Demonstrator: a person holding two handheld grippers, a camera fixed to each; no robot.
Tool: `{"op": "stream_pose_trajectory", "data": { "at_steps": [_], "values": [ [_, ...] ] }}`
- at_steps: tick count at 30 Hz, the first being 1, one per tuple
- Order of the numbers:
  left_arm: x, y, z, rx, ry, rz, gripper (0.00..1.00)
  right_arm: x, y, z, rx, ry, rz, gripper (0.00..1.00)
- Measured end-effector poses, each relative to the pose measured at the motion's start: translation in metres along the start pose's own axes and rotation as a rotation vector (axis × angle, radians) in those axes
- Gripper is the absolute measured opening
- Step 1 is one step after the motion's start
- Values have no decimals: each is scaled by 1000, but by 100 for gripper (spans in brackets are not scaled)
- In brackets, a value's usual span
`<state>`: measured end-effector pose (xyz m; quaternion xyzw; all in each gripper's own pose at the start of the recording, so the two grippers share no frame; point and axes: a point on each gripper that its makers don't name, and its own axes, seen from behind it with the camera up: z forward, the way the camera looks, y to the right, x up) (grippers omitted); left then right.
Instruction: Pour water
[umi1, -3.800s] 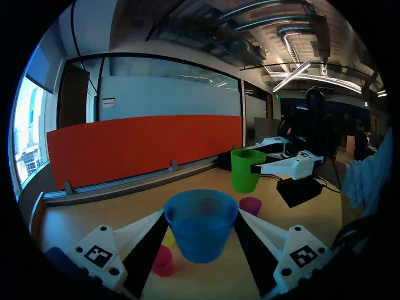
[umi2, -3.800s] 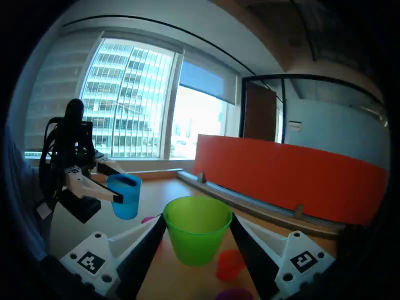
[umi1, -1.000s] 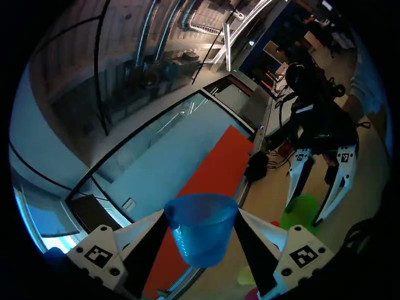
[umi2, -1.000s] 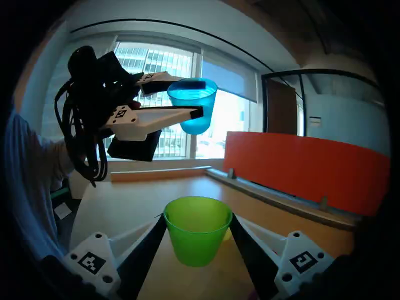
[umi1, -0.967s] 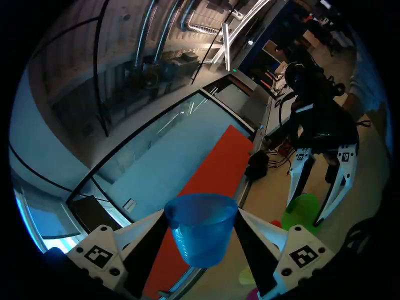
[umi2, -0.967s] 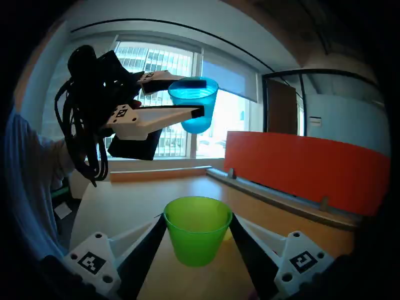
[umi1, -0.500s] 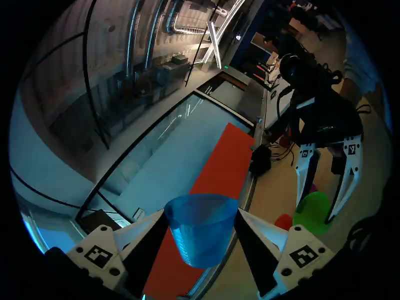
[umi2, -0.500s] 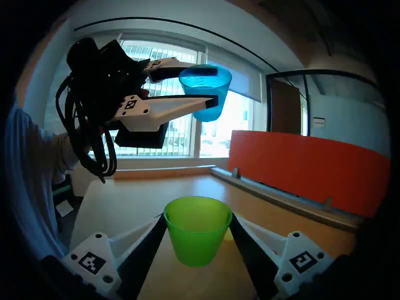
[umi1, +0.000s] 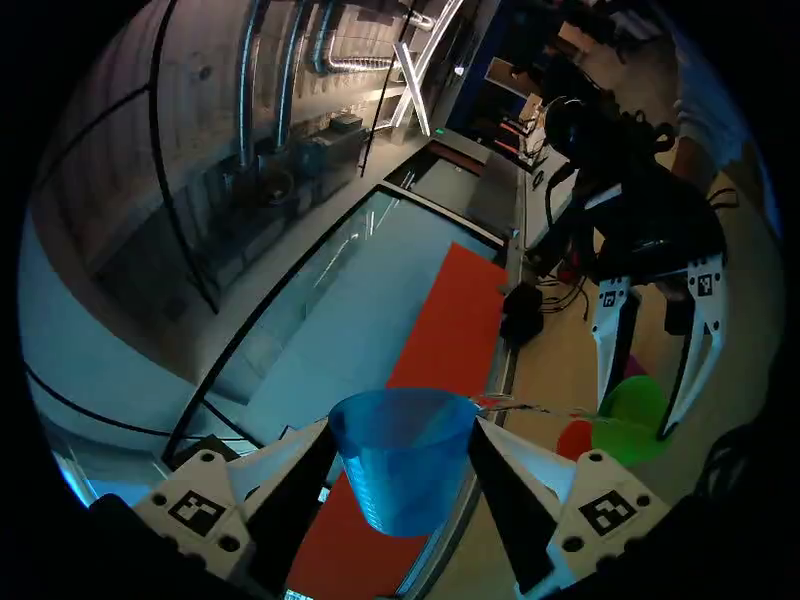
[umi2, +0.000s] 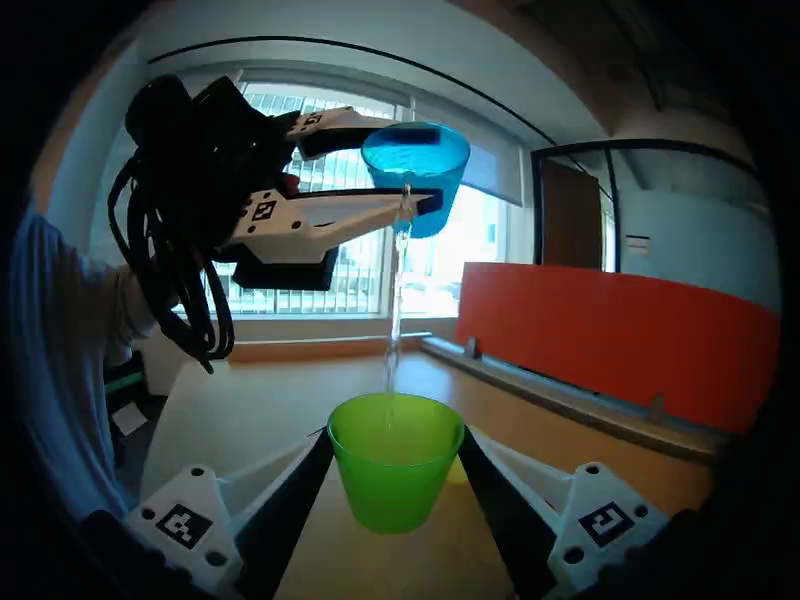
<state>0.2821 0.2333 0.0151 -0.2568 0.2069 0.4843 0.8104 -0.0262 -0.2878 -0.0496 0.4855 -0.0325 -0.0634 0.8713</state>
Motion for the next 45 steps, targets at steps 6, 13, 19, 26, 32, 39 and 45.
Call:
{"op": "stream_pose_trajectory", "data": {
  "at_steps": [6,13,19,26,32,39,45],
  "values": [
    [3,-1,3,-1,0,32,87,0,4,-2,-3,4,5,92],
    [6,-2,7,0,2,59,87,0,6,-3,-6,7,6,92],
    [9,-3,7,2,4,88,87,0,7,-4,-10,10,5,92],
    [14,-4,6,4,7,117,87,2,6,-4,-12,12,-1,91],
    [19,-8,6,10,10,145,87,3,7,-5,-14,12,-6,91],
    [21,-10,5,12,13,169,87,3,7,-7,-16,15,-7,91],
    [22,-10,5,9,15,191,87,4,8,-7,-18,16,-6,91]
  ]
}}
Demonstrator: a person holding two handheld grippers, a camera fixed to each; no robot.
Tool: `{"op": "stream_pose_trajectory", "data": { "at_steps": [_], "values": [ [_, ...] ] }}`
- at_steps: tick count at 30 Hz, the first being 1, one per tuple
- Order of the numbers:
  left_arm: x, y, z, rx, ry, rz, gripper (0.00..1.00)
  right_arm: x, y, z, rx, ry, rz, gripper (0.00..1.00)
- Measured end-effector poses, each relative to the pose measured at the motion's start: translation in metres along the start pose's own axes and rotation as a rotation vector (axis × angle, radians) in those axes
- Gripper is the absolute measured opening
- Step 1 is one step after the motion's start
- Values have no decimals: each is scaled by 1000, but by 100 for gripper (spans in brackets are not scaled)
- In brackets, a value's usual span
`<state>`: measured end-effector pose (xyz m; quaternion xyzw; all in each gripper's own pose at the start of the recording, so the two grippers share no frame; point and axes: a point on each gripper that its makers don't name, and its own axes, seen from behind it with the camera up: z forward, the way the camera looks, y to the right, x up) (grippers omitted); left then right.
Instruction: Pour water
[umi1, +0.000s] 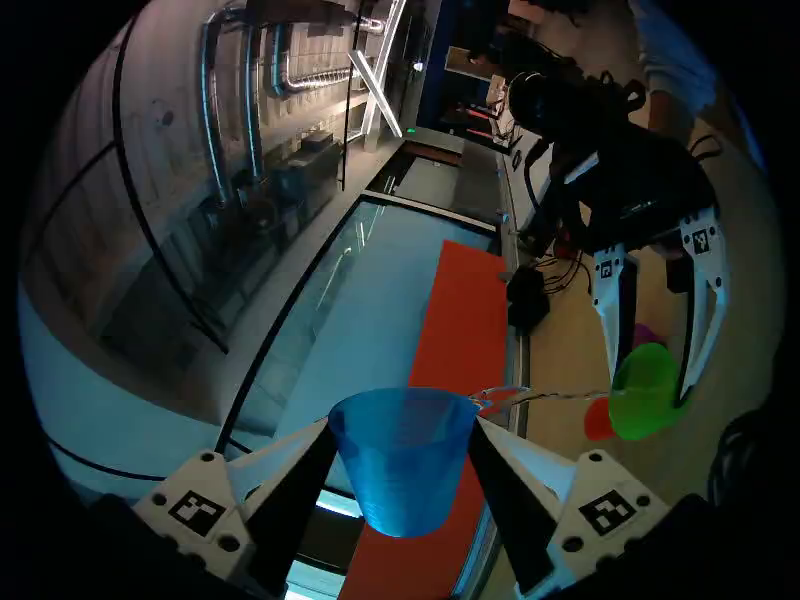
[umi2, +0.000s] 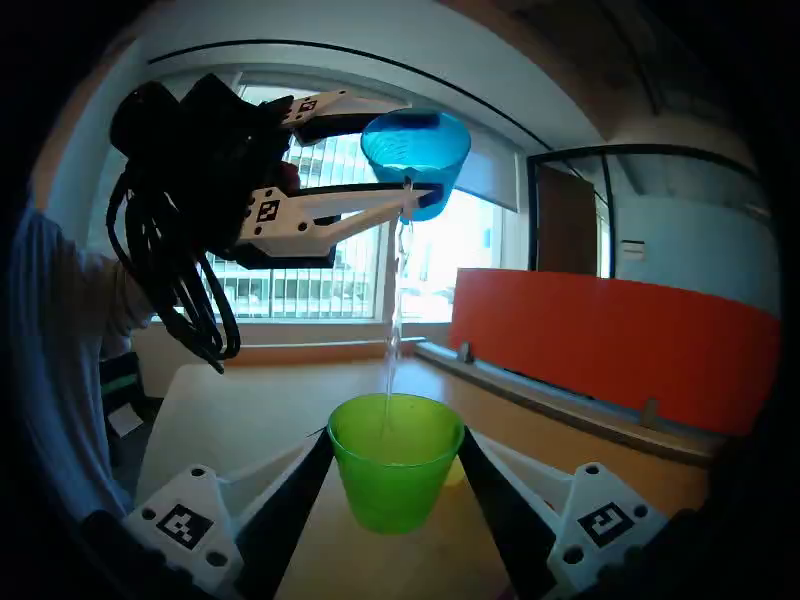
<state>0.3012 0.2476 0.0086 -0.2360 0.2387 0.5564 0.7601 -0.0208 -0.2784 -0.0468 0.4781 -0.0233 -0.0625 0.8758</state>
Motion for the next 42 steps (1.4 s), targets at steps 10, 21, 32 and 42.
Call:
{"op": "stream_pose_trajectory", "data": {
  "at_steps": [10,21,32,42],
  "values": [
    [2,0,2,-10,4,40,87,0,1,-1,-1,2,0,91],
    [4,-2,4,-11,10,90,87,0,2,1,-2,5,0,91],
    [9,-9,3,-10,18,142,87,2,3,0,-4,6,-5,91],
    [12,-12,4,-2,24,192,87,1,4,0,-8,8,-6,91]
  ]
}}
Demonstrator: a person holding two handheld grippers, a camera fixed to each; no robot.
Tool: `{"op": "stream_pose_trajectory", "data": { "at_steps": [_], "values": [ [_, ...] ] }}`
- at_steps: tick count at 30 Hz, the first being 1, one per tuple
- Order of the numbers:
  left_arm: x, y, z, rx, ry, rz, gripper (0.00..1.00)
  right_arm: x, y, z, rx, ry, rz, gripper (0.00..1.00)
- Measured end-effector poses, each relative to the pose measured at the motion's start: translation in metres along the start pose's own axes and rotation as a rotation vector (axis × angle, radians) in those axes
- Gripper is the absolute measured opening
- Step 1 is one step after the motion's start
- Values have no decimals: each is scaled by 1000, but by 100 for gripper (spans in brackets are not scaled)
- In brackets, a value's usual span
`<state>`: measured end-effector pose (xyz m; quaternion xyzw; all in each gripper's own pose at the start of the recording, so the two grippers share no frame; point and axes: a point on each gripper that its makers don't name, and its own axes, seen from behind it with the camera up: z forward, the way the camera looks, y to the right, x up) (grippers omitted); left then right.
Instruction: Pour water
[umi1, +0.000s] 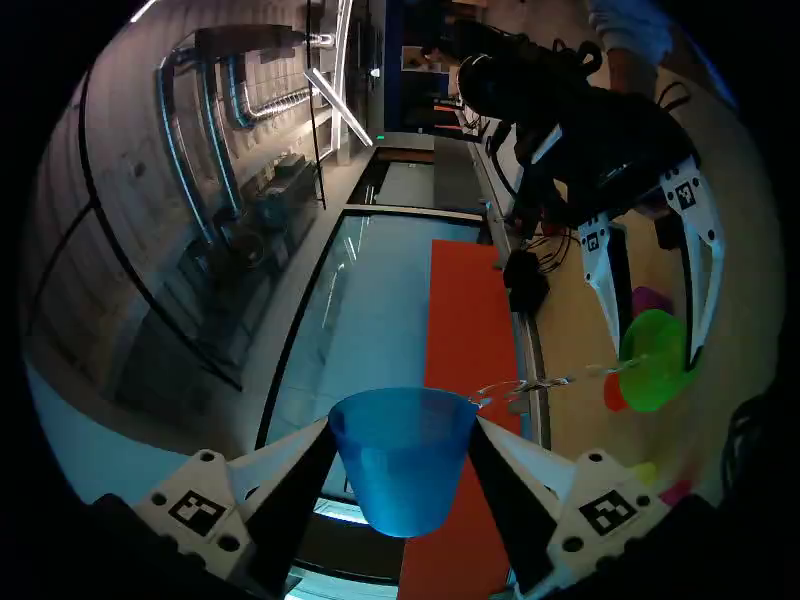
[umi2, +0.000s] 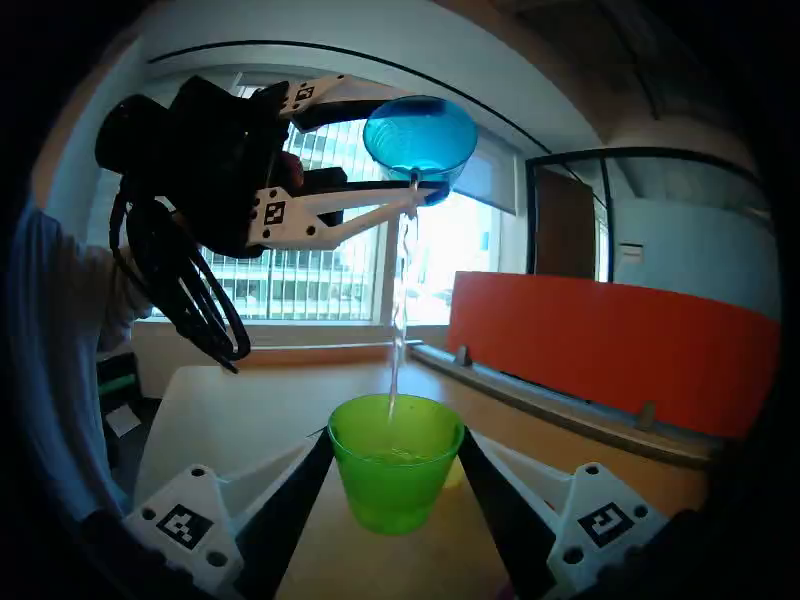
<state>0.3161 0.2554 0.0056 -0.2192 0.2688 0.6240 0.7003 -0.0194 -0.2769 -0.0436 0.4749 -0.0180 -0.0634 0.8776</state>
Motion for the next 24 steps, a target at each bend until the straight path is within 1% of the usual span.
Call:
{"op": "stream_pose_trajectory", "data": {
  "at_steps": [9,15,24],
  "values": [
    [4,-4,2,3,8,45,87,0,0,0,-2,3,3,91],
    [7,-7,3,8,8,91,87,0,-1,0,-3,6,4,91],
    [13,-8,1,5,14,147,87,4,0,-1,-6,11,5,91]
  ]
}}
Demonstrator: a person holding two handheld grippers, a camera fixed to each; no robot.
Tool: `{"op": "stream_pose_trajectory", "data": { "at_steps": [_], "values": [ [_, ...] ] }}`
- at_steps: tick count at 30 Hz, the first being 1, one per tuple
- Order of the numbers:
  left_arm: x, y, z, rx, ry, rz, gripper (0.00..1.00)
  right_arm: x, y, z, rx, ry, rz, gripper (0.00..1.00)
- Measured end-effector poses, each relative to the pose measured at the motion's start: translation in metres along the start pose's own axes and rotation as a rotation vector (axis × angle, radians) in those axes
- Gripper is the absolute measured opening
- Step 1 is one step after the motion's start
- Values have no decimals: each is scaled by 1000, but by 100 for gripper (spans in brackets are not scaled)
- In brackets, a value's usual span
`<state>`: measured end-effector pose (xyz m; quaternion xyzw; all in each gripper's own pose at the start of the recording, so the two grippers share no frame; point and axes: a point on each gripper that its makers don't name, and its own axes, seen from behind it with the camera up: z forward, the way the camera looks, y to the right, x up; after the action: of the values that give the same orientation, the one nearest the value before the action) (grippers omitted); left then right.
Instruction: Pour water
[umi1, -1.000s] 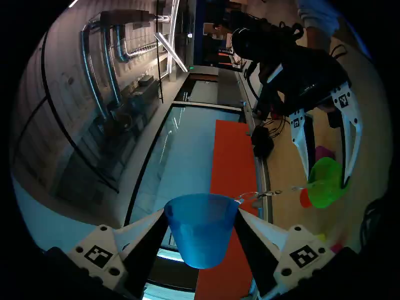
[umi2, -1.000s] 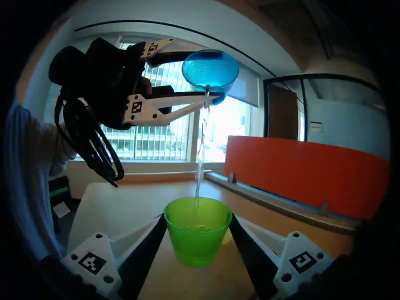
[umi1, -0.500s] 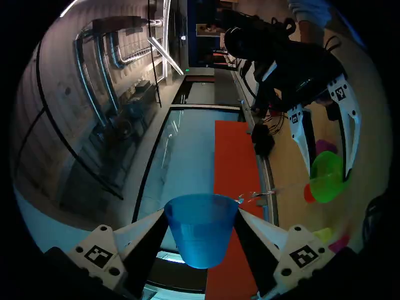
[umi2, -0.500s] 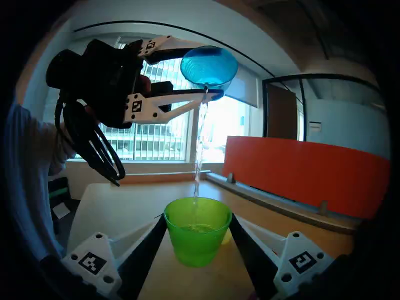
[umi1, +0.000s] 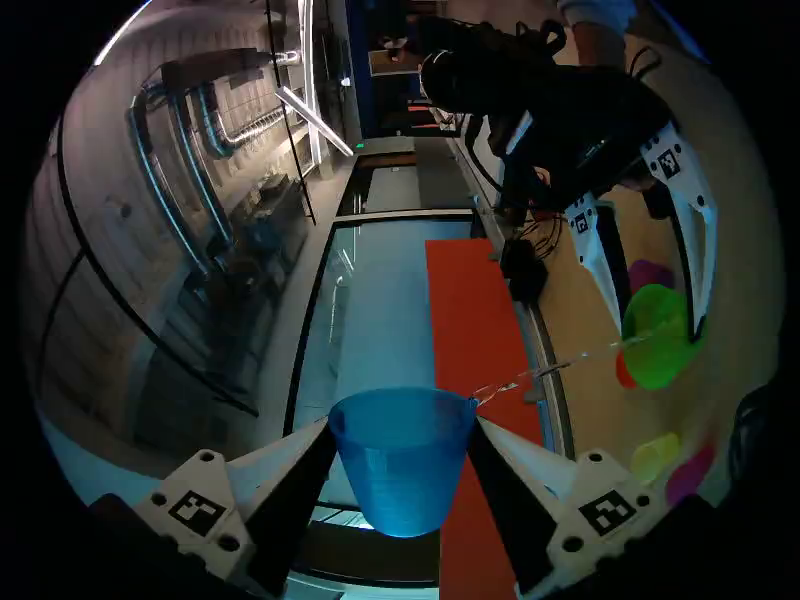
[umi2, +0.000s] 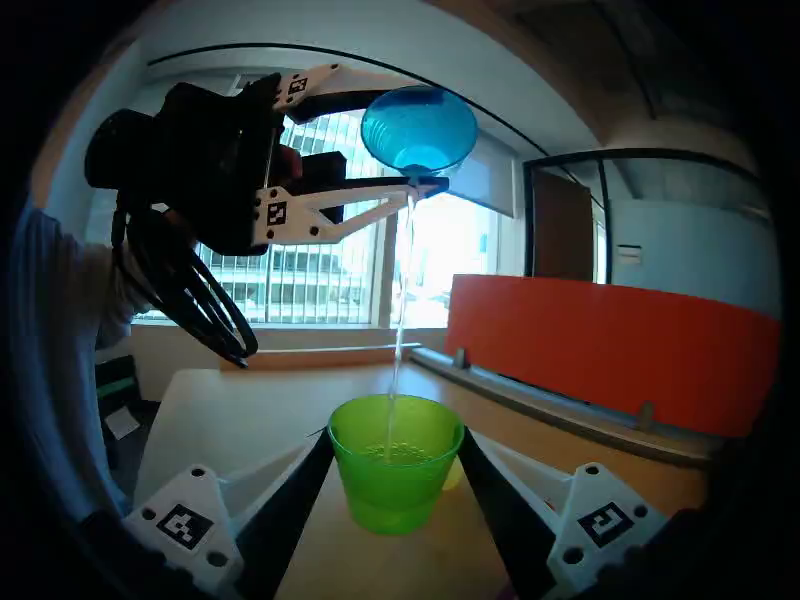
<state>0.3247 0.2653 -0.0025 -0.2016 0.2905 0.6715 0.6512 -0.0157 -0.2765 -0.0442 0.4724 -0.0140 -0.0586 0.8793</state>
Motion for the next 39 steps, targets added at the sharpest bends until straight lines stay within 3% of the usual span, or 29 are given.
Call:
{"op": "stream_pose_trajectory", "data": {
  "at_steps": [12,26,33,39],
  "values": [
    [7,-2,0,5,5,77,87,0,2,-1,-5,6,3,91],
    [11,-2,-2,14,8,88,87,1,2,-2,-9,11,8,91],
    [7,-5,0,11,7,53,87,1,2,-2,-10,11,7,91],
    [3,-3,2,3,6,-42,87,1,4,-2,-12,13,9,91]
  ]
}}
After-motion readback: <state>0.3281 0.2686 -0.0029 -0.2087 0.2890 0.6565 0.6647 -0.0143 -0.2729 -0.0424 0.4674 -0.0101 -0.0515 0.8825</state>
